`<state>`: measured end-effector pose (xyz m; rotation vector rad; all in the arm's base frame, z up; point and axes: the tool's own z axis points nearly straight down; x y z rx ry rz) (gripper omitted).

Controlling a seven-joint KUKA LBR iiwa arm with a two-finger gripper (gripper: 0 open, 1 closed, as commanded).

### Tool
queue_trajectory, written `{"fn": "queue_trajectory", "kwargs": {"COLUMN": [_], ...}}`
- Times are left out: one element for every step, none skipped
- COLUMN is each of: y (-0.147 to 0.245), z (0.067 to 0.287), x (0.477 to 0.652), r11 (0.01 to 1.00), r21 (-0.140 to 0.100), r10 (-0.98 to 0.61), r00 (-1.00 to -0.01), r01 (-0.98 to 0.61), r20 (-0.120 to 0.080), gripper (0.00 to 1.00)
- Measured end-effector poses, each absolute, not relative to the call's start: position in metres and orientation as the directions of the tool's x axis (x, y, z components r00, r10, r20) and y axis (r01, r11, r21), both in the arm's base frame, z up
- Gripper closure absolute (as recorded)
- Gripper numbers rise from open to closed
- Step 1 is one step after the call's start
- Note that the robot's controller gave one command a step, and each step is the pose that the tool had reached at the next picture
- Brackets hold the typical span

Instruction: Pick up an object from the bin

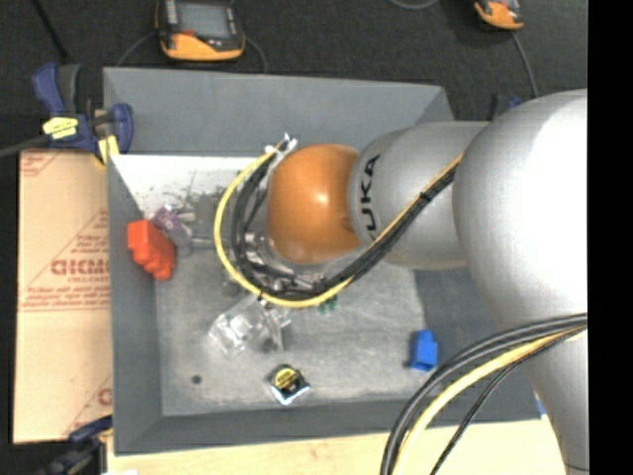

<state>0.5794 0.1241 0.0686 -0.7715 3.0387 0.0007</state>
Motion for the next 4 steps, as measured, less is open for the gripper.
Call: {"fn": "queue_trajectory", "kwargs": {"y": [0.111,0.112,0.112,0.111], "z": [0.071,0.072,0.077,0.147], "x": [0.559,0.561,0.561,0.563], "r11": [0.908,0.909,0.91,0.912], "r21": [0.001,0.0,0.001,-0.003], "r10": [-0.418,-0.416,-0.414,-0.41], "r00": [-0.908,-0.909,-0.91,-0.912], "r01": [-0.418,-0.416,-0.414,-0.41], "r20": [-0.004,-0.008,-0.004,-0.007], "gripper": [0.0,1.0,1.0,1.0]}}
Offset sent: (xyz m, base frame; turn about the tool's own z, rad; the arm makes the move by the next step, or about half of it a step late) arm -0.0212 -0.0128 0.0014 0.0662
